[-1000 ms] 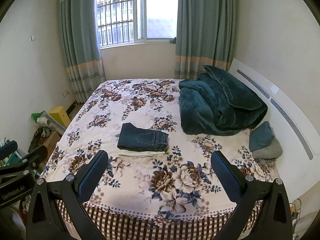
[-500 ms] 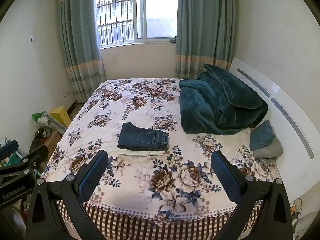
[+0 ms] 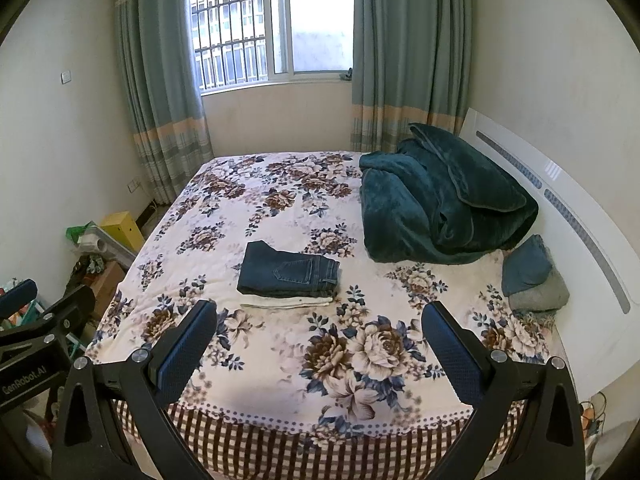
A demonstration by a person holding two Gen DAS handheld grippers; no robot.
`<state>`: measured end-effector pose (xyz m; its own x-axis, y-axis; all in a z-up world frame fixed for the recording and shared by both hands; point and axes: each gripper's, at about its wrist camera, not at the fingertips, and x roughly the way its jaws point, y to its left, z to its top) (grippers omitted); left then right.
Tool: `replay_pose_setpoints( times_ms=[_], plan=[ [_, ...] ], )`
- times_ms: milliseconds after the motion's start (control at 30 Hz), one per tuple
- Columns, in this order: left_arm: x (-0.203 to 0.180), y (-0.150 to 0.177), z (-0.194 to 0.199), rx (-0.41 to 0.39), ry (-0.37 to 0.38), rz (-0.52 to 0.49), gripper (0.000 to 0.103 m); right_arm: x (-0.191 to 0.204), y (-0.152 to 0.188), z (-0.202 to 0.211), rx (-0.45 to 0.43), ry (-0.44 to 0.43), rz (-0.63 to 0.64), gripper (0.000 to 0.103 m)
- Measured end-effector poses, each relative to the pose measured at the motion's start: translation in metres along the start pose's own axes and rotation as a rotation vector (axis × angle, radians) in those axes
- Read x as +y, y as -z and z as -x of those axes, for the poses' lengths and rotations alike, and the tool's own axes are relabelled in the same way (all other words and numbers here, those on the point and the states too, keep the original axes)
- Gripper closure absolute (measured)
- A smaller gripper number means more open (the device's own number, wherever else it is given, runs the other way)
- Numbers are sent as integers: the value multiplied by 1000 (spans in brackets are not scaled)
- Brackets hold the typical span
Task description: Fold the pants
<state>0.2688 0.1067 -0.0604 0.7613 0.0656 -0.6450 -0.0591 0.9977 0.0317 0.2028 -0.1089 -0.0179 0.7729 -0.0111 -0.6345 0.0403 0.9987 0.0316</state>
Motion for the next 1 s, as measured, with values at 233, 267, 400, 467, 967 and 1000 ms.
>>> replay_pose_setpoints(
  times_ms=[233,267,400,467,967,1000],
  plan=[
    [-2,0,1,-2,0,-4,0,-2,-1,0,-2,-1,3,0],
    [-2,0,1,-2,-1,-4,0,-2,-1,0,-2,-1,2,0],
    [-1,-1,0,-3,1,-6,0,-2,0,-1,1,-2,1,0],
    [-1,-1,0,-3,1,-5,0,-1,2,0,0,1,-1,0],
    [1,-3,3,-7,3,-6,0,1,5,2,0,4,-8,0],
    [2,-3,2,-7,3,-6,0,1,5,2,0,4,-9,0]
  ],
)
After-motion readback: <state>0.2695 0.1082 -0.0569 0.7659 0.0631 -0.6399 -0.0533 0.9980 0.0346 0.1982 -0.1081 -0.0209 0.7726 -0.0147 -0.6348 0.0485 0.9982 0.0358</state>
